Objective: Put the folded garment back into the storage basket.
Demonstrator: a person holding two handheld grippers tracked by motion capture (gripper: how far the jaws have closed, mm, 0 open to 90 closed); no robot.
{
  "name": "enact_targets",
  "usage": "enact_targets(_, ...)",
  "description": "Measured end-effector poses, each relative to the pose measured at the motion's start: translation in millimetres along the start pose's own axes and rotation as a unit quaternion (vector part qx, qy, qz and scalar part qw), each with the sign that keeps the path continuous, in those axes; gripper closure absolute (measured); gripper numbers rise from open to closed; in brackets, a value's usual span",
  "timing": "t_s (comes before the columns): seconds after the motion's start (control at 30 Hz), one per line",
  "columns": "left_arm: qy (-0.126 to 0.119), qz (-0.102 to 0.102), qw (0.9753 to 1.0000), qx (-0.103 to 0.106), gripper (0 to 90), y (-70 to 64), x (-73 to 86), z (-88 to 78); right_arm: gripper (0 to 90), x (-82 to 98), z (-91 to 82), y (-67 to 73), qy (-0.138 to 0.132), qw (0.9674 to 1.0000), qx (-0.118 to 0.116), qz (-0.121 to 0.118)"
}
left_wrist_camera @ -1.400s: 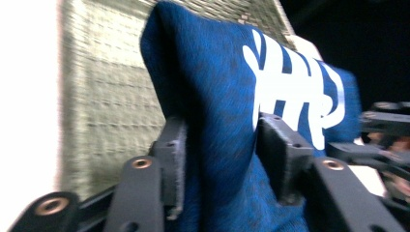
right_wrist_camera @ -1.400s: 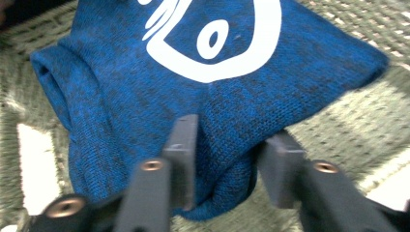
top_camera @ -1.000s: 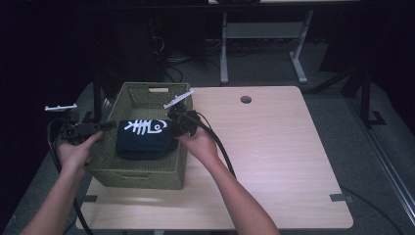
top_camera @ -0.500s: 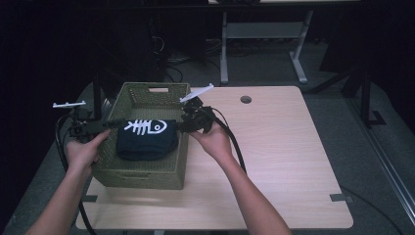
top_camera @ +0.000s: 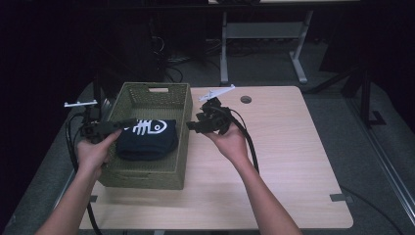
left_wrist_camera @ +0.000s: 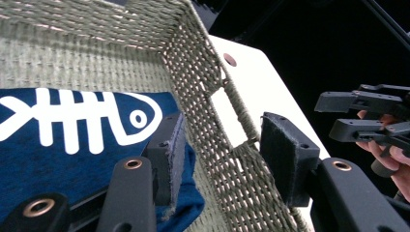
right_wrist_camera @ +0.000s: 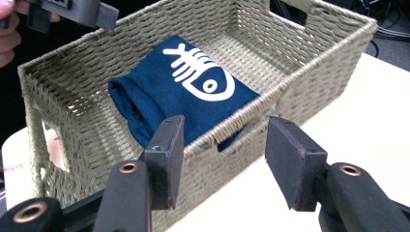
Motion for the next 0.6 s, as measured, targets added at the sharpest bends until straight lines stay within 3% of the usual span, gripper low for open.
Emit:
enact_targets(0.3,0.005,0.010,0.9999,0.012,50.8,-14.3,1.1,12.4,44.6,9.6,-13.8,-13.1,-0.006,0.9999,0.006,0.009)
enact_targets(0.6,0.016,0.033,0.9989,0.030,49.0,-40.1,2.7,28.7,41.0,23.0,-27.5,-25.7,-0.005,0.9997,0.013,0.022)
Point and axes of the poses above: each handheld gripper's, and its own axes: z roughly forward along the jaws, x roughly out of its underside, y roughly to its left, the point moved 7 cm from there along z, roughly forward along the jaws, and after that the axes turned 1 degree about z, right-handed, at the moved point
